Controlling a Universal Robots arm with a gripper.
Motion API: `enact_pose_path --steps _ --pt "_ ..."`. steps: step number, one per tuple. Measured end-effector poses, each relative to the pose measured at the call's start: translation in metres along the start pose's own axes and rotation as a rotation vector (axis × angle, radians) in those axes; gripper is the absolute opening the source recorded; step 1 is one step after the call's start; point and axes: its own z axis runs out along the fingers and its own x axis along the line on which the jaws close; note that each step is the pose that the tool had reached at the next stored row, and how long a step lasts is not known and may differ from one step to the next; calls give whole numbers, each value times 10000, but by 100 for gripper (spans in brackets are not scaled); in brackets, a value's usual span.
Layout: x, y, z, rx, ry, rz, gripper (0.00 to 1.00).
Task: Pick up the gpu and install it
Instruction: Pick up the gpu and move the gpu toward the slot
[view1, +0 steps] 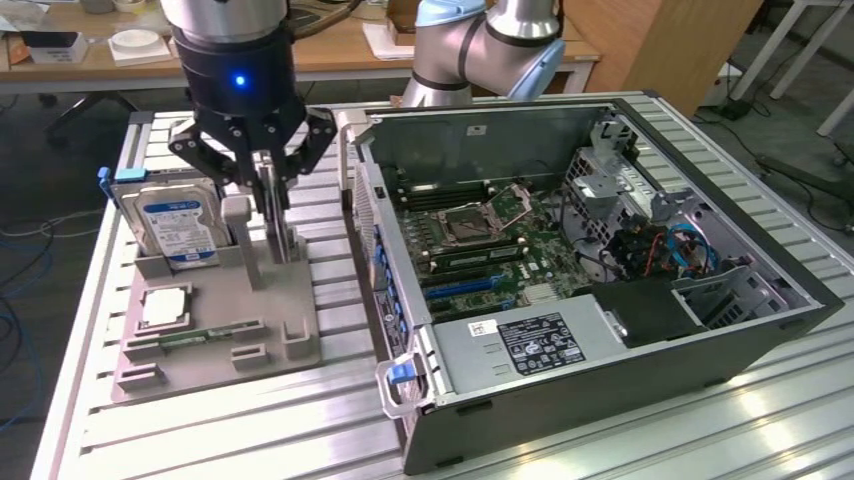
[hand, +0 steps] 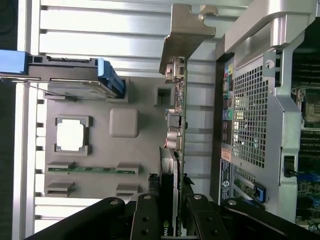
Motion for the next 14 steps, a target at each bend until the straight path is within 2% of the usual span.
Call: enact_pose_path --steps 8,14 --pt "-5 13 -204 -24 -1 1 27" --pt "-10 25 -398 -33 -1 1 27"
